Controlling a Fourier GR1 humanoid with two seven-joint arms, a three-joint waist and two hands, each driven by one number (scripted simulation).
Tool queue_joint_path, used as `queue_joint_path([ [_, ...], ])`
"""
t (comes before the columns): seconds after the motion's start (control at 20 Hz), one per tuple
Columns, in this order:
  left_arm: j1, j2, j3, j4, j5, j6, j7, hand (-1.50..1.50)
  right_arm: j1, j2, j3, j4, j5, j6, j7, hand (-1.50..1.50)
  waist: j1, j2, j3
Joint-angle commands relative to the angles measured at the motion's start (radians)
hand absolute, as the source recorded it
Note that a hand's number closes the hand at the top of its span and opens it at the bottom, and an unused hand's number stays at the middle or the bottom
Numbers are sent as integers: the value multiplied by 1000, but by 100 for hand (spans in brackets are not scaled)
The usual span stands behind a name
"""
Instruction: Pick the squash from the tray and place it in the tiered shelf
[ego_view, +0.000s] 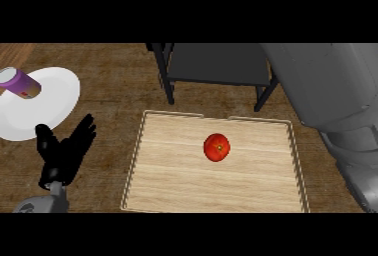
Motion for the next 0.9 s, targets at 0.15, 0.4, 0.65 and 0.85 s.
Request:
queue_joint_path([
  [0.15,-19,5,10,25,2,-9,33,0,-40,-17,-52,177,20,-47,-122,150,2,4,-5],
  [0.4,14,-52,-32,7,-38,35,22,0,-42,5,-47,238,63,-113,-149,150,0,2,-5],
  [0.65,-23,7,27,77,7,-40,-11,0,-64,-4,-94,347,45,-172,-295,150,11,10,-5],
  [0.85,-4,-24,6,57,-16,-9,4,0,-25,-6,-95,335,49,-170,-329,150,-2,3,-5],
])
